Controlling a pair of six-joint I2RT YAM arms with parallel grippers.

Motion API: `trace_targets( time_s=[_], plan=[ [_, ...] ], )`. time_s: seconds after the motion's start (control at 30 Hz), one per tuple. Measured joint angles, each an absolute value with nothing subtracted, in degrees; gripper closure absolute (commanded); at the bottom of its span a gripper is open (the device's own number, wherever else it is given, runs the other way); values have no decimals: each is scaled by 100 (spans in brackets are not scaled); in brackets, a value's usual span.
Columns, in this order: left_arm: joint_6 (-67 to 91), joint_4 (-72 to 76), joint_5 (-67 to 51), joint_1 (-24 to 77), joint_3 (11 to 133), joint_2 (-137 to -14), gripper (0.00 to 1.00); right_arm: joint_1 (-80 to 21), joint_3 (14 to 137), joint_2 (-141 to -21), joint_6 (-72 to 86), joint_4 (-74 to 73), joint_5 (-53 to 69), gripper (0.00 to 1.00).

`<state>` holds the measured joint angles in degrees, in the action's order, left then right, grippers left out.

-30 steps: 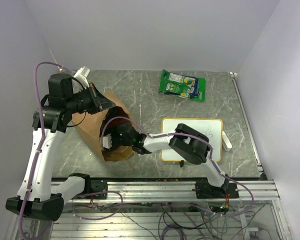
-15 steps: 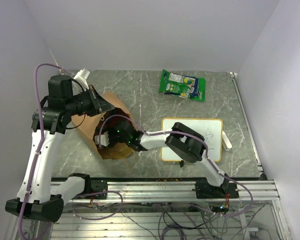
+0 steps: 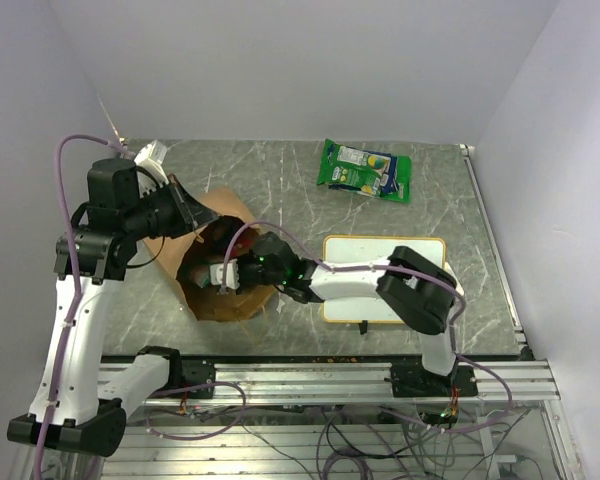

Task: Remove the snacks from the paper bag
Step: Take out the snack from the paper bag.

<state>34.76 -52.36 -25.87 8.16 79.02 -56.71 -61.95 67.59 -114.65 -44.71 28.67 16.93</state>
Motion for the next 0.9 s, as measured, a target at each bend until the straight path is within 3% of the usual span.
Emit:
trace_targets(
  time_s=[0.6, 0.9],
  plan=[
    [3771, -5105, -2366, 816, 7703, -5586, 93, -6198, 6324, -8908, -3190, 1199, 2178, 100],
    [3822, -5041, -2331, 816, 7332, -5524, 93, -6187, 6661, -7697, -3326, -252, 2067, 100]
  ],
)
